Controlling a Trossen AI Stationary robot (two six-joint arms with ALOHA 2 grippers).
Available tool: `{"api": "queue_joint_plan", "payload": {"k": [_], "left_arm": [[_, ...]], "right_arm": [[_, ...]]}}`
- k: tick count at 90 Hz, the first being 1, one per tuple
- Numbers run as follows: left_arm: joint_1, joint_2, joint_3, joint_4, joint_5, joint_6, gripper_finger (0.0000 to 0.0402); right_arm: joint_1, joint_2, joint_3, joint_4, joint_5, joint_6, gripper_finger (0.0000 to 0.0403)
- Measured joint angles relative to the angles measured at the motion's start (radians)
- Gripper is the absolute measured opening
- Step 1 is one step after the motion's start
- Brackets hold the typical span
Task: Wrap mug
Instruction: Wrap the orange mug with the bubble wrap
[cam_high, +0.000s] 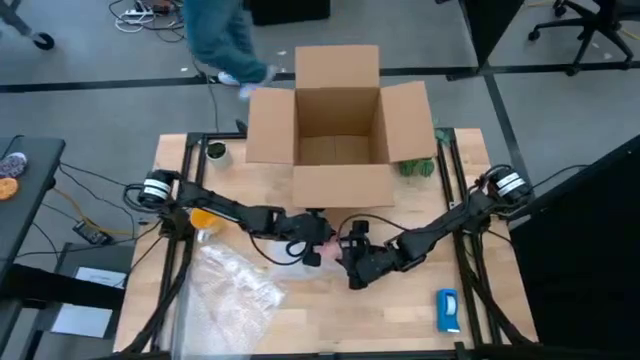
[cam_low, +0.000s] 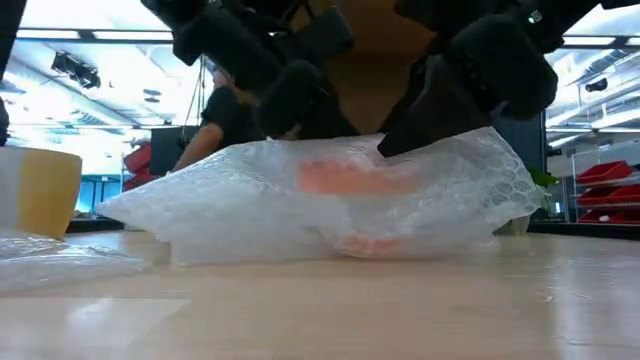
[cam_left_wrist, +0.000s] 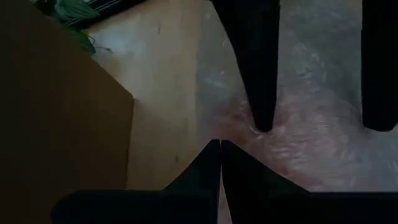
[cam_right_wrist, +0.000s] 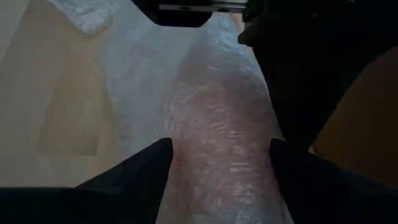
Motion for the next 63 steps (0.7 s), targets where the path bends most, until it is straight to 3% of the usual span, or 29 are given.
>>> {"api": "queue_joint_plan", "payload": {"k": [21, 41, 63], "left_arm": [[0.003, 0.001, 0.001, -0.024, -0.006, -0.007, 0.0], [0.001, 0.002, 0.0, -0.009, -0.013, 0.005, 0.0], [-0.012, 0.002, 0.025, -0.038, 0.004, 0.081, 0.0]], "right_arm": [[0.081, -0.037, 0.1, -0.093, 0.065, 0.209, 0.0247], [0.146, -0.021, 0.107, -0.116, 0.104, 0.476, 0.0236], [0.163, -0.002, 0.104, -0.049, 0.1, 0.56, 0.0233]]}}
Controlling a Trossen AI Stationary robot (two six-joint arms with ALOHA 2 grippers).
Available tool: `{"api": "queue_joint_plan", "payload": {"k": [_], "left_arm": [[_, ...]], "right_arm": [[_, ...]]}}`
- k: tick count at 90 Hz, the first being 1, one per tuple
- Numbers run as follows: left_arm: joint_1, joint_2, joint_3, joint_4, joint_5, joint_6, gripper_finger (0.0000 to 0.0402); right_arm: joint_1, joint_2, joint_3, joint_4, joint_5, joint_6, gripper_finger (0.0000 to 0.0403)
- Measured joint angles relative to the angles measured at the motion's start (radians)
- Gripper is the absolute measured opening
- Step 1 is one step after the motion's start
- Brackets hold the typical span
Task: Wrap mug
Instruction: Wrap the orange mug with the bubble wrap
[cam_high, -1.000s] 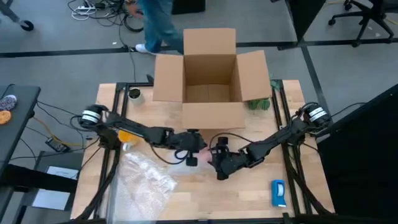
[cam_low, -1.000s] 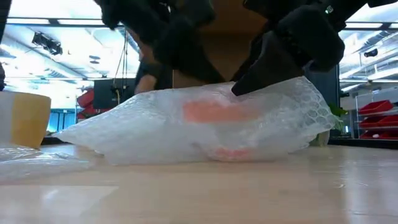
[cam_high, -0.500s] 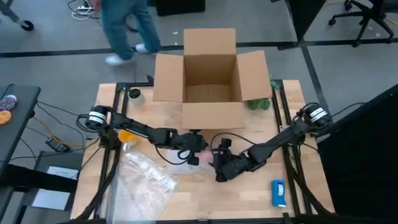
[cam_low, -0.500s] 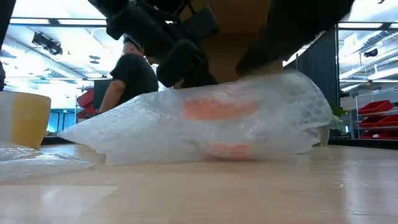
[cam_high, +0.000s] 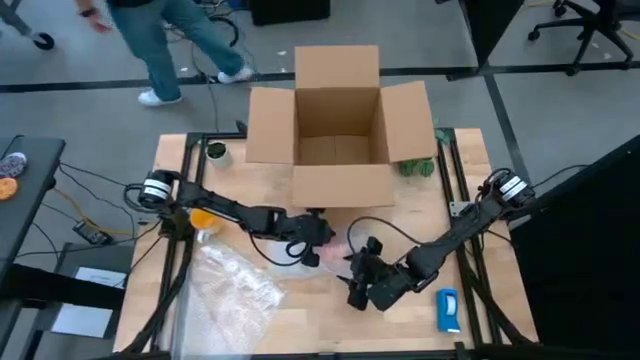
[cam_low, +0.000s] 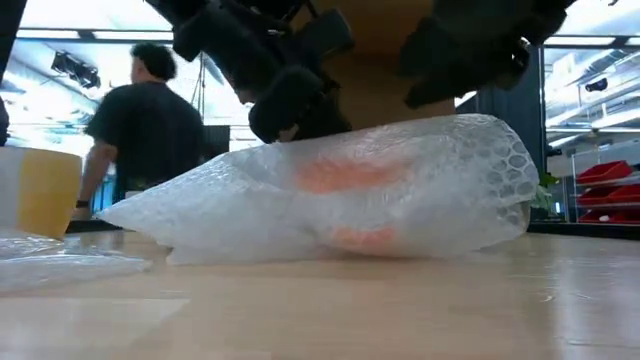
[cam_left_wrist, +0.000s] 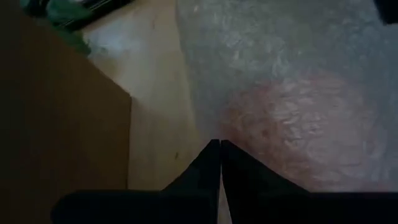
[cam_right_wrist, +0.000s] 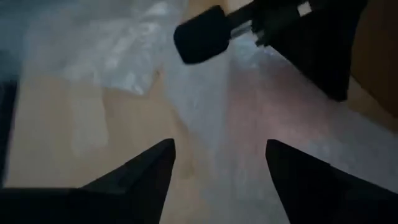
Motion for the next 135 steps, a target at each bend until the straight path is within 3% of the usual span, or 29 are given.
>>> {"api": "queue_joint_plan", "payload": {"k": [13, 41, 64, 77, 88, 116, 135], "left_arm": [[-0.005, 0.001, 0.036, -0.022, -0.005, 0.007, 0.0], [-0.078, -0.011, 0.18, -0.187, -0.03, -0.026, 0.0], [-0.086, -0.065, 0.246, -0.278, -0.062, 0.076, 0.0], [-0.007, -0.064, 0.181, -0.283, -0.024, 0.011, 0.0], [0.0, -0.049, 0.105, -0.287, -0.01, -0.042, 0.0], [-0.154, -0.055, 0.063, -0.312, -0.01, -0.212, 0.0], [-0.195, -0.062, 0.112, -0.386, -0.078, -0.208, 0.0]], "right_arm": [[0.019, -0.005, 0.002, 0.1, 0.003, -0.084, 0.023], [0.032, -0.032, 0.002, -0.088, 0.121, 0.004, 0.0193], [0.029, 0.048, 0.002, -0.053, -0.156, -0.078, 0.0178], [0.009, 0.123, 0.002, -0.028, -0.256, -0.068, 0.0168], [-0.003, 0.137, 0.002, -0.15, -0.276, -0.03, 0.0156], [-0.005, -0.038, 0.001, -0.554, -0.238, 0.007, 0.0138], [0.001, -0.253, 0.002, -0.63, -0.275, -0.013, 0.0138]]}}
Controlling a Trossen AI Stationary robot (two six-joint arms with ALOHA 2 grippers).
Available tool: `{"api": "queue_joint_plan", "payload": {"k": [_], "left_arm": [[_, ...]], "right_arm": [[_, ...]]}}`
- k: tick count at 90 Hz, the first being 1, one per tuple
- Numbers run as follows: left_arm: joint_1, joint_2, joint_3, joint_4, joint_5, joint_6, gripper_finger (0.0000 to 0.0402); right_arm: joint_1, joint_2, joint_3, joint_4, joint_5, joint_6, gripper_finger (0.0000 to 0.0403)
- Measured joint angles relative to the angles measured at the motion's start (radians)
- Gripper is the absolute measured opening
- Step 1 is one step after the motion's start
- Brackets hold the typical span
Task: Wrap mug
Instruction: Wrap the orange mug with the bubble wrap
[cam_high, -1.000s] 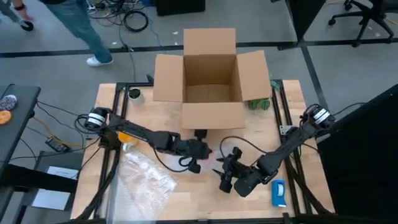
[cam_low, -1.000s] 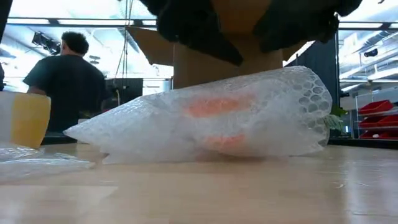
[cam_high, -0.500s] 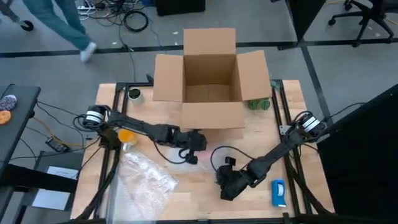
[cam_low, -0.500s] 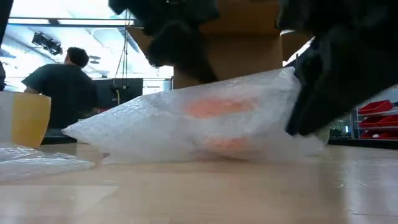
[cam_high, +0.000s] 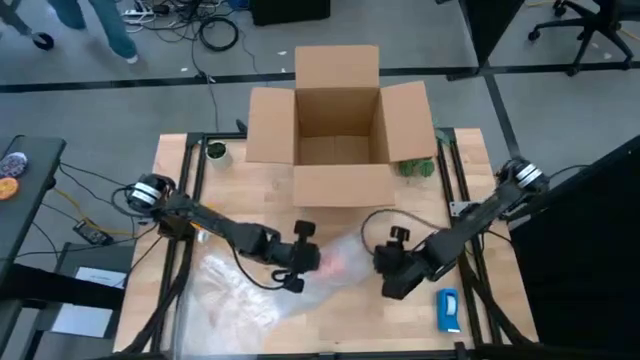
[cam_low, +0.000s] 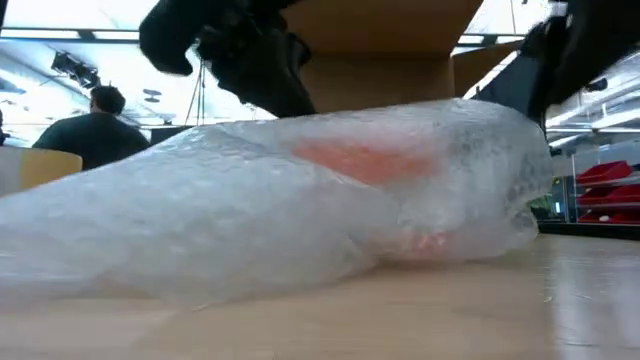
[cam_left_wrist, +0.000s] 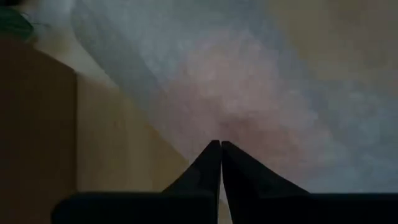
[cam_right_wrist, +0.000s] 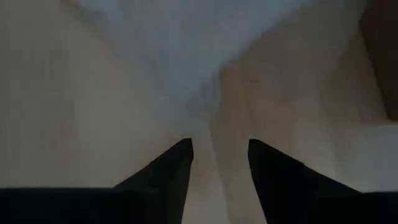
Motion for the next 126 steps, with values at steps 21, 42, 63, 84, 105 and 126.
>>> {"api": "queue_joint_plan", "payload": {"k": [21, 42, 63, 84, 105, 126], "left_arm": [[-0.01, -0.001, 0.15, -0.245, -0.132, 0.057, 0.0], [-0.096, -0.003, 0.249, -0.496, -0.144, -0.135, 0.0], [-0.237, -0.003, 0.204, -0.602, -0.151, -0.458, 0.0], [-0.314, 0.005, 0.124, -0.412, -0.226, -0.563, 0.0], [-0.296, 0.07, 0.022, -0.202, -0.242, -0.555, 0.0], [-0.248, 0.134, 0.015, -0.068, -0.246, -0.448, 0.0]], "right_arm": [[-0.078, -0.11, -0.092, 0.082, -0.144, 0.12, 0.0158], [-0.065, -0.118, -0.217, 0.358, -0.192, 0.196, 0.0228], [-0.126, -0.119, -0.297, 0.514, -0.194, 0.195, 0.0301], [-0.152, -0.118, -0.389, 0.667, -0.1, 0.171, 0.0331], [-0.176, -0.073, -0.464, 0.912, -0.098, 0.144, 0.0333], [-0.225, 0.119, -0.462, 1.264, -0.154, 0.049, 0.0329]]}}
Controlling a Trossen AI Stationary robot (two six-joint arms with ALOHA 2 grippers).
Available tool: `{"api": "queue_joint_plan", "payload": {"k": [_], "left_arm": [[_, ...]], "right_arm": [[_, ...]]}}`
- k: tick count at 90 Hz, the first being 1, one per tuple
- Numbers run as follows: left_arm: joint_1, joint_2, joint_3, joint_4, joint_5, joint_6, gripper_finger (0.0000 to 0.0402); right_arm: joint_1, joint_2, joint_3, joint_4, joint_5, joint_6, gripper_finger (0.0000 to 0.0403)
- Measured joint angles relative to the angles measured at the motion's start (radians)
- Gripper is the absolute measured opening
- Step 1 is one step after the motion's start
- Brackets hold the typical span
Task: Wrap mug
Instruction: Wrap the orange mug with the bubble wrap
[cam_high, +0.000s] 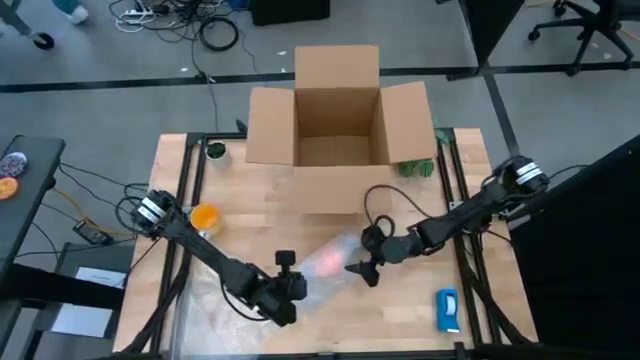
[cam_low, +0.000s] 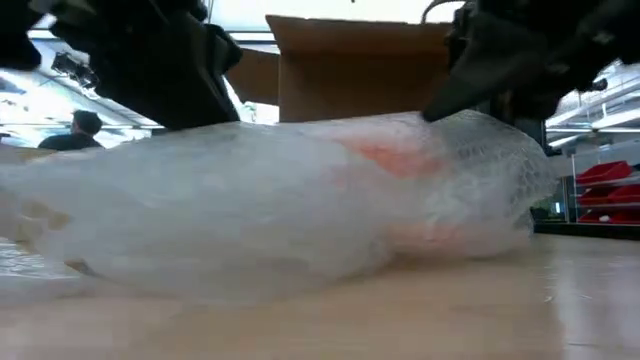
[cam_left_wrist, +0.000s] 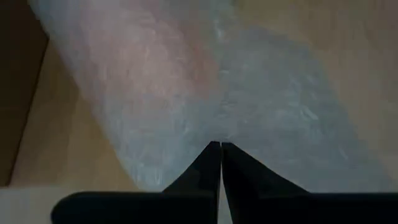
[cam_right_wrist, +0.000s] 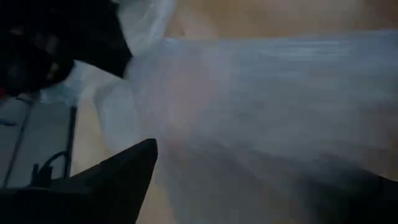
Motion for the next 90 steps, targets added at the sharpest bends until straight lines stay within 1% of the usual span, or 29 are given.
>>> {"api": "queue_joint_plan", "payload": {"k": [7, 20, 28, 34, 44, 53, 63, 67, 78, 90], "left_arm": [[0.016, 0.01, 0.0, 0.005, -0.006, 0.001, 0.0], [0.033, 0.023, 0.0, 0.002, -0.028, 0.003, 0.0], [0.037, 0.031, 0.0, 0.001, -0.029, 0.002, 0.0], [0.037, 0.031, 0.0, -0.002, -0.029, 0.001, 0.0], [0.037, 0.031, -0.002, -0.002, -0.052, 0.0, 0.0], [0.037, 0.031, -0.002, -0.007, -0.078, 0.0, 0.0], [0.037, 0.031, -0.002, -0.048, -0.104, -0.004, 0.0], [0.036, 0.031, -0.002, -0.074, -0.119, -0.015, 0.0], [0.032, 0.027, -0.002, -0.154, -0.157, -0.062, 0.0], [0.015, 0.022, 0.0, -0.21, -0.176, -0.11, 0.0]], "right_arm": [[-0.024, 0.066, 0.002, 0.101, -0.029, -0.015, 0.0329], [-0.054, 0.184, 0.032, 0.187, -0.051, -0.008, 0.0319], [-0.059, 0.235, 0.048, 0.221, -0.052, -0.009, 0.0302], [-0.059, 0.253, 0.059, 0.243, -0.052, -0.018, 0.028], [-0.05, 0.251, 0.061, 0.25, -0.043, -0.043, 0.0222], [-0.04, 0.239, 0.064, 0.249, -0.036, -0.093, 0.0146], [-0.026, 0.228, 0.067, 0.248, -0.035, -0.167, 0.0055], [-0.021, 0.222, 0.067, 0.242, -0.034, -0.191, 0.0028], [-0.004, 0.211, 0.07, 0.236, -0.023, -0.215, 0.0024], [0.029, 0.187, 0.092, 0.233, -0.002, -0.234, 0.0024]]}}
